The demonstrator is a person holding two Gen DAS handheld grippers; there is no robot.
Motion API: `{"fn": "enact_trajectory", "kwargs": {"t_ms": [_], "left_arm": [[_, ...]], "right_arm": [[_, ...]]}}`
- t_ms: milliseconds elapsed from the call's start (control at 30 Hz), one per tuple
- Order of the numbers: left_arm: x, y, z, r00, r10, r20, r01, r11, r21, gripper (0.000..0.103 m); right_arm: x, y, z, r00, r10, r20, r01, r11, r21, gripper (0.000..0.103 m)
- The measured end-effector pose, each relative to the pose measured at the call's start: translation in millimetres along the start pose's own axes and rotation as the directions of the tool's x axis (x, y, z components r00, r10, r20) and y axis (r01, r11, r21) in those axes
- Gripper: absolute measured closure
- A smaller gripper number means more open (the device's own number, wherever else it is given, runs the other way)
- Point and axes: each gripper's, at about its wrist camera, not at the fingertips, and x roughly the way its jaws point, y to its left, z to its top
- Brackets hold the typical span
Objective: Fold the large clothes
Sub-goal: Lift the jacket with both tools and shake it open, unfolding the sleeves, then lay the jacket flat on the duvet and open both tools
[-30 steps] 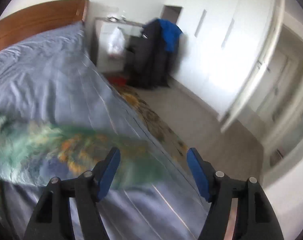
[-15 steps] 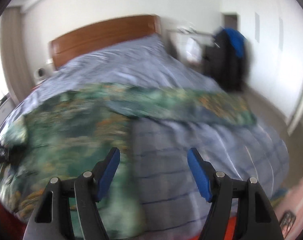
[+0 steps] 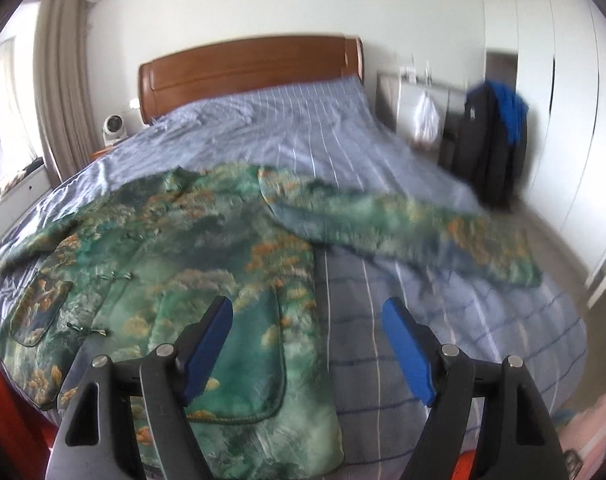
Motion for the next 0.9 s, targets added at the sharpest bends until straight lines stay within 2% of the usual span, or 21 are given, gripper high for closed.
{"fn": "enact_trajectory", "kwargs": {"t_ms": [33,67,100,167,200,233,333,367,400,433,467,500,533,567,667,733,867,900], "left_arm": [[-2.0,-13.1,-13.9,0.996,-0.075,-0.040,0.077,0.996,0.043,0.027],[-4.0,-30.8,-30.6,0.981,-0.172,-0.094,0.180,0.980,0.087,0.025],[-5.3,-55.3,-50.7,0.950,-0.269,-0.159,0.290,0.949,0.127,0.020],[-8.2,-93.2,-84.7,0.893,-0.368,-0.257,0.420,0.888,0.186,0.019],[-8.7,-113.5,-101.4,0.871,-0.390,-0.297,0.460,0.860,0.221,0.019],[-7.9,-129.1,-113.1,0.861,-0.396,-0.319,0.479,0.842,0.248,0.019],[-1.4,-163.9,-134.5,0.854,-0.378,-0.357,0.492,0.810,0.320,0.019],[2.0,-170.0,-137.6,0.847,-0.378,-0.372,0.501,0.801,0.326,0.019],[3.0,-173.6,-141.8,0.841,-0.383,-0.382,0.511,0.795,0.328,0.021],[2.6,-176.5,-144.1,0.836,-0.388,-0.387,0.518,0.791,0.326,0.039],[6.1,-179.9,-145.6,0.820,-0.403,-0.407,0.541,0.778,0.319,0.056],[8.7,-184.8,-147.1,0.793,-0.421,-0.440,0.573,0.760,0.306,0.075],[5.4,-187.8,-148.6,0.800,-0.417,-0.432,0.568,0.759,0.318,0.078],[-0.2,-191.6,-150.3,0.811,-0.410,-0.418,0.560,0.753,0.347,0.081],[-19.6,-193.4,-154.9,0.812,-0.431,-0.394,0.571,0.726,0.383,0.085],[-20.1,-189.7,-159.4,0.815,-0.430,-0.389,0.568,0.725,0.390,0.085],[6.5,-202.3,-158.4,0.823,-0.405,-0.398,0.550,0.743,0.381,0.082],[6.2,-201.2,-157.8,0.831,-0.399,-0.388,0.539,0.750,0.384,0.077]], "right_arm": [[5.3,-5.2,-2.0,1.000,0.007,-0.025,-0.006,1.000,0.014,0.026],[15.1,-14.2,-4.6,0.998,0.016,-0.066,-0.014,0.999,0.034,0.026],[22.6,-20.0,-7.3,0.995,0.026,-0.095,-0.022,0.999,0.044,0.026],[41.4,-32.2,-15.4,0.982,0.070,-0.178,-0.057,0.996,0.075,0.026],[51.1,-38.1,-20.7,0.968,0.110,-0.224,-0.090,0.991,0.101,0.026],[58.3,-43.2,-26.1,0.956,0.147,-0.256,-0.116,0.985,0.130,0.026],[73.7,-52.3,-42.1,0.913,0.251,-0.323,-0.195,0.961,0.196,0.026],[76.4,-52.7,-45.6,0.899,0.279,-0.338,-0.218,0.954,0.207,0.026],[80.8,-52.3,-51.1,0.876,0.322,-0.359,-0.255,0.941,0.223,0.026],[83.7,-50.9,-54.7,0.860,0.345,-0.377,-0.274,0.934,0.230,0.027],[85.5,-49.4,-56.8,0.846,0.359,-0.394,-0.286,0.930,0.232,0.031],[86.3,-45.4,-58.9,0.834,0.371,-0.407,-0.305,0.927,0.220,0.052],[85.9,-42.1,-58.6,0.833,0.370,-0.412,-0.312,0.928,0.204,0.081],[85.8,-39.6,-58.3,0.835,0.362,-0.414,-0.310,0.932,0.191,0.088],[76.1,-34.7,-52.9,0.845,0.338,-0.415,-0.297,0.941,0.164,0.092],[62.4,-32.9,-49.6,0.860,0.312,-0.405,-0.287,0.950,0.122,0.092],[65.4,-36.1,-53.8,0.858,0.278,-0.432,-0.263,0.960,0.097,0.092],[71.2,-34.9,-56.5,0.856,0.266,-0.443,-0.253,0.963,0.090,0.092]]}}
